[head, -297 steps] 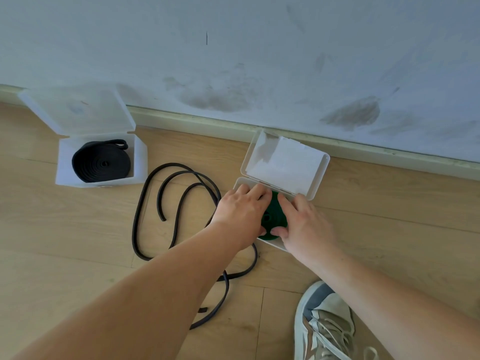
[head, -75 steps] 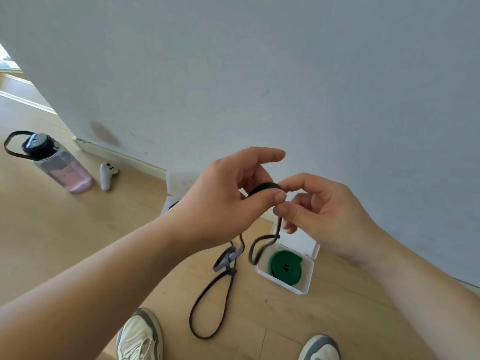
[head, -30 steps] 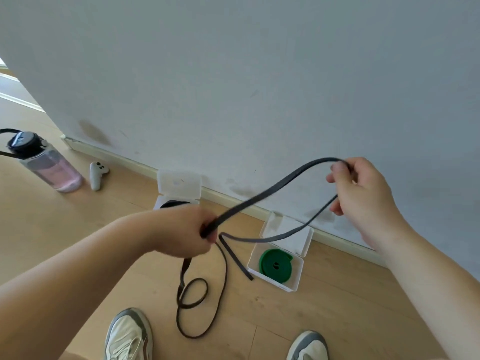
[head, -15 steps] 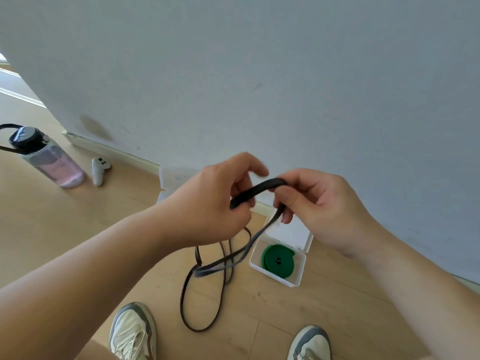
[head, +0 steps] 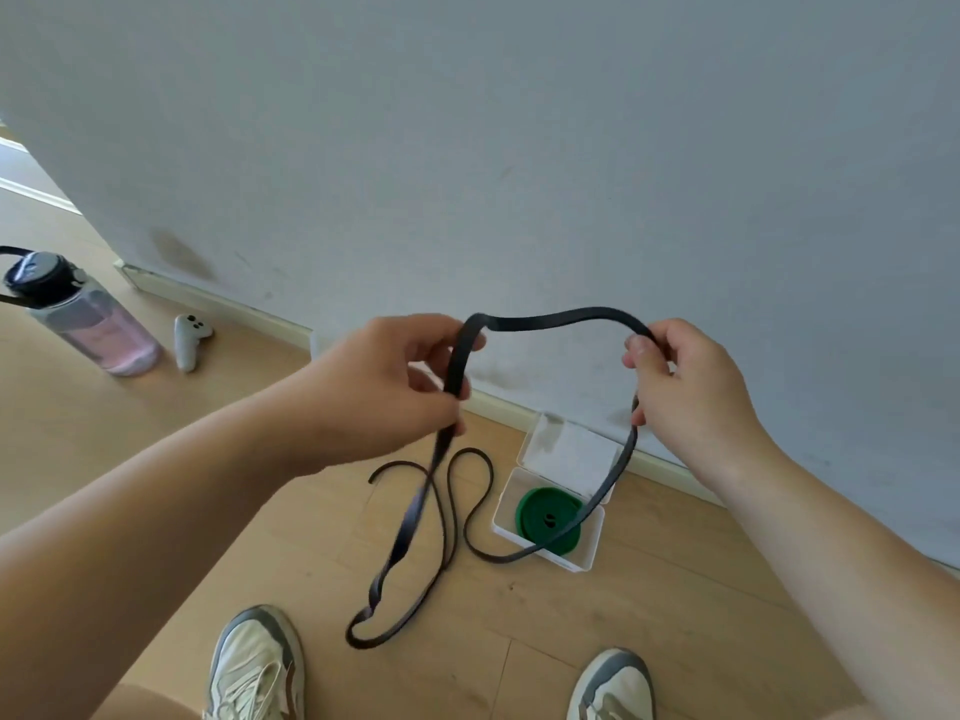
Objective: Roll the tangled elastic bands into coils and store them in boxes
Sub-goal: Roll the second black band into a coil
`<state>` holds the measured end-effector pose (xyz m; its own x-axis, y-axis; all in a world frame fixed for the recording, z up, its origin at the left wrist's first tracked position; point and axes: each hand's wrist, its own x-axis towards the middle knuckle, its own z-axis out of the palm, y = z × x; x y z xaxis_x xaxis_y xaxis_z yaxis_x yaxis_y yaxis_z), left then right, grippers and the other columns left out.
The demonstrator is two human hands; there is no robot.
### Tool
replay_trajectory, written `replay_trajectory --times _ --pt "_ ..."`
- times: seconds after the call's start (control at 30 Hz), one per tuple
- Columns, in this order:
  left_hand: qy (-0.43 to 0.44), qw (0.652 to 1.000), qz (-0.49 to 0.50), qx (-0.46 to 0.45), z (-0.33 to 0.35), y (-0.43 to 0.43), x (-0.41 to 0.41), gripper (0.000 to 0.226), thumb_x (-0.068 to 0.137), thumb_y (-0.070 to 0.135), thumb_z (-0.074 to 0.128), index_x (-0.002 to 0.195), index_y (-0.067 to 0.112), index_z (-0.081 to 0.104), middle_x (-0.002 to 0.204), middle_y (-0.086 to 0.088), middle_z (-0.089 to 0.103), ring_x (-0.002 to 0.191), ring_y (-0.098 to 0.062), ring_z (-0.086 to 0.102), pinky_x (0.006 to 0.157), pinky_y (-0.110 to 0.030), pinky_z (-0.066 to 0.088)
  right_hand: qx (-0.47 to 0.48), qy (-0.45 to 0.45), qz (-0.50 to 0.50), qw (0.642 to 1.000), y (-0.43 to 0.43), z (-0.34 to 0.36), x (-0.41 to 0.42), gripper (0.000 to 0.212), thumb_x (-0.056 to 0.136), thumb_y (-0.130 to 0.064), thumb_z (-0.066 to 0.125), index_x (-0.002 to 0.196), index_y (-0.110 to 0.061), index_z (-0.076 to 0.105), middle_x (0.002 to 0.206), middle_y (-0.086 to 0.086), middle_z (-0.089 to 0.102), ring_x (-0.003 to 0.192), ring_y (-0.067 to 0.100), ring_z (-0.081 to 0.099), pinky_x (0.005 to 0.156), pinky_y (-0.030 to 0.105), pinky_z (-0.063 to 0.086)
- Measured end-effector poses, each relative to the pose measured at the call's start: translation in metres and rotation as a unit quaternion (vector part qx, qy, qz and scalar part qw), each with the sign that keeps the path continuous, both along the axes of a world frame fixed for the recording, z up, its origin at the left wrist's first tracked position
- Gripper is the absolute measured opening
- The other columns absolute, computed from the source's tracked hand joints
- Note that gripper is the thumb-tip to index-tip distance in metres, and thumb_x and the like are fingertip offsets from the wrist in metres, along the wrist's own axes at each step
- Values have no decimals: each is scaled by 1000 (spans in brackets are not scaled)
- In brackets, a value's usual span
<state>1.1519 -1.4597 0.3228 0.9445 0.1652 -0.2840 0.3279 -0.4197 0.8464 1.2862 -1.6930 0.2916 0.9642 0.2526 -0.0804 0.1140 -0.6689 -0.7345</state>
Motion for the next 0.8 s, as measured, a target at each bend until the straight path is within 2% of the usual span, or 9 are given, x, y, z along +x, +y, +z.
replay_trajectory --times 0.1,0.17,0.23,0.27,0.37,0.47,0.53,0.67,0.8 --pt "-39 990 14 -134 21 -4 -6 48 93 -8 65 128 24 66 96 -4 77 90 -21 79 75 -28 62 -62 21 26 998 -1 -9 3 17 106 -38 47 98 -30 60 95 -3 67 81 30 72 82 54 59" --pt "-37 983 5 -181 29 -4 -7 48 94 -14 57 127 19 68 91 -8 74 88 -29 77 77 -31 63 -82 63 35 994 -1 -14 5 17 105 -35 50 118 -32 60 118 -7 66 96 28 72 93 55 56" --pt "-19 985 -13 -173 29 -5 -7 47 92 -14 54 120 19 72 85 -10 69 85 -34 73 81 -37 64 -55 78 70 993 0 -12 1 46 102 -26 59 145 -35 47 143 -13 54 105 27 70 99 51 55" --pt "-8 989 -24 -148 27 -8 -6 44 90 -12 57 114 20 75 82 -12 68 86 -36 73 84 -41 64 -17 76 104 992 3 -6 -4 57 99 -20 65 149 -38 45 144 -20 53 97 27 71 96 48 57" --pt "3 996 -60 -70 19 -16 -2 28 86 -4 66 101 18 76 86 -23 70 84 -38 72 85 -53 62 123 97 228 961 16 11 -26 62 89 -3 76 137 -38 60 128 -19 67 78 30 71 81 44 61" --pt "-25 997 -61 -38 15 -18 1 23 84 2 70 97 20 76 94 -21 70 74 -27 65 72 -40 58 171 125 263 941 24 14 -38 46 89 -2 76 123 -31 70 112 -7 74 72 26 73 69 32 58" --pt "-31 997 -53 -51 15 -16 1 26 83 2 72 97 23 77 92 -16 73 74 -22 67 72 -34 58 176 98 243 949 28 13 -37 30 94 -6 71 114 -28 73 93 -3 75 65 20 69 67 25 55" --pt "-9 996 -38 -86 12 -9 0 22 82 7 80 96 24 76 87 -10 77 80 -27 76 78 -39 65 187 35 197 962 29 15 -35 12 97 -15 67 92 -23 76 74 4 72 54 19 61 60 25 53" --pt "117 973 -186 71 -9 -10 -5 10 85 28 79 87 24 69 79 2 73 67 -5 67 64 -18 56 246 12 114 963 25 19 -30 19 102 -27 60 88 -18 71 81 9 72 49 25 57 59 39 54"
